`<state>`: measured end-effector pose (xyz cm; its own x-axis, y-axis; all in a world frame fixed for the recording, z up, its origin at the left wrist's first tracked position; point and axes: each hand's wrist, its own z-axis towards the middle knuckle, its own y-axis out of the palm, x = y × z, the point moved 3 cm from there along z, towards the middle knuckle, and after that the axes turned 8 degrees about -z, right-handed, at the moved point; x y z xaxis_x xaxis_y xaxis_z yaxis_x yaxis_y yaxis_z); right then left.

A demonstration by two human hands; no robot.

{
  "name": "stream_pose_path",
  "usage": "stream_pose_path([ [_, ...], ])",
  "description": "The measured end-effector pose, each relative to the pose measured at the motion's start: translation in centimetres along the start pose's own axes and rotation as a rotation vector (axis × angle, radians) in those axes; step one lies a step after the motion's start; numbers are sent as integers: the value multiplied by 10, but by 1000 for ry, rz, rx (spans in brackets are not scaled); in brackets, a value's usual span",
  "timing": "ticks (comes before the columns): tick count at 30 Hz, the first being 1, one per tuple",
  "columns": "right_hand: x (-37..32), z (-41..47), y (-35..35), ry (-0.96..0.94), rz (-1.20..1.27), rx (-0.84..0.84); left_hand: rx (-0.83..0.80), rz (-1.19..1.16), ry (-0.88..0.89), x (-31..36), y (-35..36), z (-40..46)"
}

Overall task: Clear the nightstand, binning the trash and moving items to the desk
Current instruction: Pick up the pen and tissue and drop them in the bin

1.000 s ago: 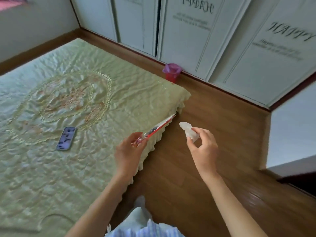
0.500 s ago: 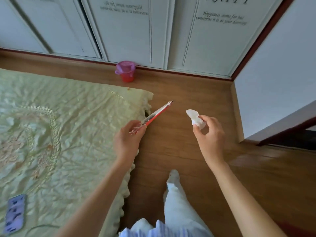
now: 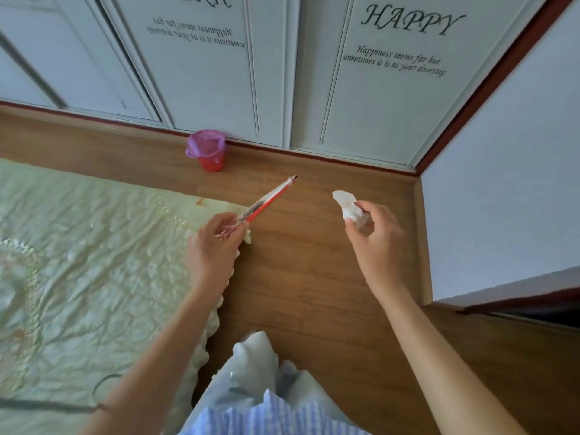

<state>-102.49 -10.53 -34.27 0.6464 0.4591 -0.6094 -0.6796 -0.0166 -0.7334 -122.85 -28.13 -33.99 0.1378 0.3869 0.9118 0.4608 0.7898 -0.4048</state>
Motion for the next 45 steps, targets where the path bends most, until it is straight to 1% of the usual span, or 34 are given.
stream_pose_path([
  [6, 0, 102, 59, -41, -23, -3, 39, 9, 14, 9, 47, 104],
  [8, -6, 141, 78, -52, -11, -13, 51, -19, 33, 12, 60, 144],
  [12, -22, 217, 113, -64, -7, -47, 79, -29, 51, 27, 73, 215],
  [16, -31, 278, 150, -78, -1, -87, 108, -5, 30, 36, 85, 279],
  [22, -35, 374, 214, -138, -4, -199, 224, -1, -36, 41, 115, 365],
  [27, -39, 470, 269, -282, 15, -303, 353, -8, -114, 50, 151, 435],
  [31, -47, 538, 299, -338, 68, -380, 478, -9, -176, 70, 175, 476],
  [35, -65, 588, 340, -432, 102, -475, 589, -21, -213, 77, 186, 510],
  [39, -96, 615, 389, -495, 140, -558, 665, -14, -273, 67, 179, 542],
  [42, -121, 627, 431, -551, 150, -600, 707, 11, -309, 57, 168, 571],
  [45, -148, 638, 475, -569, 139, -635, 727, 23, -344, 38, 151, 606],
])
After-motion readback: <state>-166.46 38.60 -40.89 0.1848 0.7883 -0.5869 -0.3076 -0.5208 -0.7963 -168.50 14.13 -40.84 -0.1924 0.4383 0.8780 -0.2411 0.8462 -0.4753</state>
